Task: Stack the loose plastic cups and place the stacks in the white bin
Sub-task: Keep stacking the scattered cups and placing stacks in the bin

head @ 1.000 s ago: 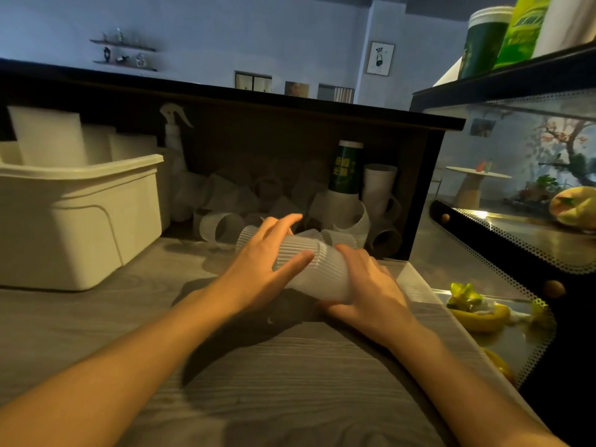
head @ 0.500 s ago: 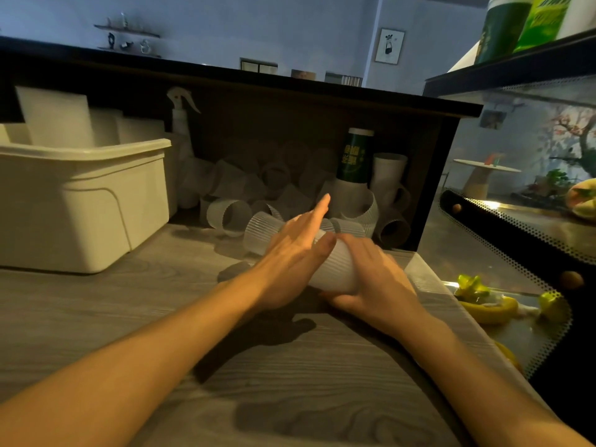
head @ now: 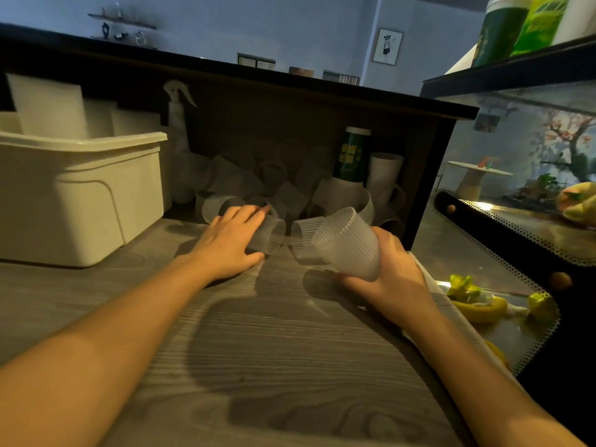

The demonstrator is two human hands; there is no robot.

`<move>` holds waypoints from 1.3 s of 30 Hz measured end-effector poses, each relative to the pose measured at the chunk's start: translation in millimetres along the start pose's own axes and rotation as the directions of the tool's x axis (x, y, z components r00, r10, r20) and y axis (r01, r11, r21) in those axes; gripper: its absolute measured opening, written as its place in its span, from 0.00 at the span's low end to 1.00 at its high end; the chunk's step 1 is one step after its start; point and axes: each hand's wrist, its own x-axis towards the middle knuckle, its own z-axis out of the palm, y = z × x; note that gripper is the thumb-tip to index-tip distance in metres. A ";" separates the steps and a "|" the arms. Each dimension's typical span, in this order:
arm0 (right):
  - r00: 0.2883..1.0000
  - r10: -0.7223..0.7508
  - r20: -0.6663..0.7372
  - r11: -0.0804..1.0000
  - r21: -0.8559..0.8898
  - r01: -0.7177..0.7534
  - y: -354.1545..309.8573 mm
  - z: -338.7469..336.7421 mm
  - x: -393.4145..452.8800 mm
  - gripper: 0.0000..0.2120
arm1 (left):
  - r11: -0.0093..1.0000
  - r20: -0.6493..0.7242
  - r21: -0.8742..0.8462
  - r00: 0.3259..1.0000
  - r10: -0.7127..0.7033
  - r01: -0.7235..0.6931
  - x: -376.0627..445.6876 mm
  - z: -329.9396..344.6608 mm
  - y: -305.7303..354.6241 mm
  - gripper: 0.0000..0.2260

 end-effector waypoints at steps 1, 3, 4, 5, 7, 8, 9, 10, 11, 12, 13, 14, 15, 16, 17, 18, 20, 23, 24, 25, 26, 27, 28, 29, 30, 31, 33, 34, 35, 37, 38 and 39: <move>1.000 -0.001 0.004 1.000 -0.002 0.001 -0.3 0.4 0.1 0.41 | 0.999 -0.029 0.039 1.000 0.003 -0.002 0.1 -0.1 0.6 0.38; 1.000 -0.005 0.010 1.000 -0.007 0.005 -1.1 1.0 -0.4 0.41 | 0.996 -0.096 0.086 0.995 0.022 -0.014 0.6 -3.2 2.1 0.36; 1.000 -0.004 0.014 1.000 -0.010 0.004 -1.3 1.2 -0.7 0.41 | 0.996 -0.125 0.082 0.992 0.030 -0.019 0.6 -5.0 2.2 0.35; 1.000 -0.002 0.020 1.000 -0.012 0.003 -1.3 1.1 -1.1 0.41 | 0.998 -0.153 0.053 0.988 0.032 -0.024 0.2 -7.0 2.0 0.34; 1.000 -0.005 0.029 1.000 -0.012 0.005 -0.9 0.4 -1.4 0.42 | 0.997 -0.196 -0.079 0.981 -0.003 -0.013 -2.1 -11.8 2.7 0.35; 1.000 -0.008 0.029 1.000 -0.014 0.008 -0.7 0.0 -1.3 0.42 | 0.987 -0.210 -0.164 0.977 -0.030 -0.004 -3.7 -14.5 2.9 0.34; 1.000 -0.009 0.029 1.000 -0.015 0.010 -0.7 -0.2 -0.9 0.42 | 0.972 -0.217 -0.235 0.975 -0.046 -0.007 -5.5 -17.5 3.2 0.34; 0.999 -0.008 0.032 1.000 -0.016 0.008 -0.8 -0.3 -0.7 0.42 | 0.960 -0.229 -0.280 0.973 -0.043 -0.023 -7.6 -20.8 3.8 0.33; 0.999 -0.008 0.036 1.000 -0.017 0.008 -1.0 -0.3 -0.6 0.42 | 0.950 -0.250 -0.309 0.968 -0.031 -0.049 -9.7 -23.9 4.5 0.33; 0.999 -0.009 0.041 1.000 -0.020 0.010 -1.3 0.0 -0.7 0.42 | 0.940 -0.268 -0.333 0.963 -0.024 -0.069 -11.6 -27.0 5.2 0.33; 0.999 -0.014 0.045 1.000 -0.026 0.015 -1.7 0.2 -1.2 0.41 | 0.927 -0.286 -0.366 0.958 -0.023 -0.087 -13.1 -31.0 7.1 0.34; 0.999 -0.020 0.048 0.999 -0.033 0.021 -2.4 0.5 -1.5 0.41 | 0.908 -0.298 -0.408 0.954 -0.031 -0.097 -14.0 -34.4 9.6 0.34; 0.998 -0.023 0.053 0.999 -0.039 0.026 -2.9 0.9 -1.9 0.41 | 0.882 -0.301 -0.460 0.952 -0.047 -0.102 -14.8 -38.3 13.7 0.33; 0.998 -0.025 0.058 0.999 -0.046 0.028 -3.3 1.5 -2.0 0.42 | 0.851 -0.292 -0.516 0.954 -0.067 -0.098 -15.5 -42.0 18.9 0.32; 0.998 -0.027 0.062 0.998 -0.056 0.031 -3.8 2.2 -2.1 0.42 | 0.824 -0.274 -0.559 0.959 -0.080 -0.091 -16.0 -45.4 24.6 0.31; 0.997 -0.031 0.065 0.997 -0.066 0.035 -4.2 2.8 -1.8 0.42 | 0.809 -0.255 -0.581 0.963 -0.082 -0.085 -16.3 -48.4 30.1 0.30; 0.997 -0.042 0.067 0.996 -0.075 0.047 -4.1 2.9 -1.2 0.43 | 0.785 -0.230 -0.613 0.971 -0.067 -0.091 -17.2 -52.4 38.7 0.27; 0.994 -0.077 0.082 0.994 -0.064 0.083 -4.7 3.6 -1.5 0.42 | 0.759 -0.179 -0.643 0.984 -0.016 -0.104 -19.0 -52.8 44.5 0.23; 0.991 -0.092 0.097 0.993 -0.061 0.098 -5.3 4.3 -1.5 0.42 | 0.774 -0.168 -0.624 0.986 0.004 -0.110 -19.0 -51.2 44.8 0.22; 0.988 -0.106 0.113 0.991 -0.064 0.113 -5.9 4.8 -1.8 0.42 | 0.788 -0.160 -0.605 0.987 0.023 -0.117 -19.1 -49.2 45.0 0.21; 0.985 -0.116 0.126 0.990 -0.070 0.126 -6.6 5.3 -1.5 0.42 | 0.796 -0.154 -0.593 0.987 0.039 -0.123 -18.9 -46.9 45.2 0.22; 0.983 -0.124 0.135 0.988 -0.071 0.134 -7.5 5.3 -1.5 0.43 | 0.800 -0.152 -0.585 0.987 0.052 -0.132 -18.6 -45.1 46.3 0.23; 0.980 -0.134 0.146 0.987 -0.067 0.145 -8.9 5.4 -1.4 0.43 | 0.806 -0.153 -0.574 0.986 0.063 -0.141 -18.3 -42.8 48.0 0.25; 0.975 -0.154 0.158 0.984 -0.064 0.166 -11.1 5.5 -1.7 0.43 | 0.818 -0.144 -0.558 0.987 0.074 -0.143 -18.3 -40.7 51.2 0.27; 0.969 -0.186 0.166 0.978 -0.066 0.199 -14.1 6.5 -2.1 0.43 | 0.829 -0.119 -0.542 0.990 0.081 -0.133 -19.1 -38.1 56.3 0.29; 0.961 -0.220 0.167 0.969 -0.072 0.234 -17.3 7.9 -2.6 0.43 | 0.834 -0.084 -0.540 0.993 0.083 -0.115 -20.5 -35.3 63.1 0.33; 0.954 -0.255 0.157 0.961 -0.064 0.268 -22.8 10.9 -3.7 0.43 | 0.787 -0.006 -0.613 0.996 0.084 -0.070 -23.3 -28.0 78.5 0.39; 0.955 -0.256 0.150 0.963 -0.053 0.266 -24.1 11.3 -3.6 0.44 | 0.732 0.022 -0.680 0.996 0.083 -0.046 -24.4 -25.4 85.1 0.40; 0.957 -0.252 0.145 0.964 -0.046 0.261 -24.1 11.0 -3.5 0.43 | 0.676 0.039 -0.736 0.996 0.081 -0.026 -25.2 -24.4 89.5 0.40; 0.958 -0.249 0.141 0.964 -0.055 0.259 -22.1 9.2 -3.1 0.43 | 0.614 0.064 -0.790 0.995 0.071 0.007 -25.6 -23.8 90.9 0.38; 0.960 -0.244 0.139 0.965 -0.064 0.255 -20.6 8.1 -2.7 0.43 | 0.599 0.070 -0.801 0.995 0.066 0.017 -25.8 -23.4 89.4 0.37; 0.964 -0.231 0.132 0.968 -0.068 0.242 -19.2 7.0 -2.2 0.43 | 0.589 0.065 -0.808 0.996 0.059 0.018 -26.2 -23.0 88.1 0.35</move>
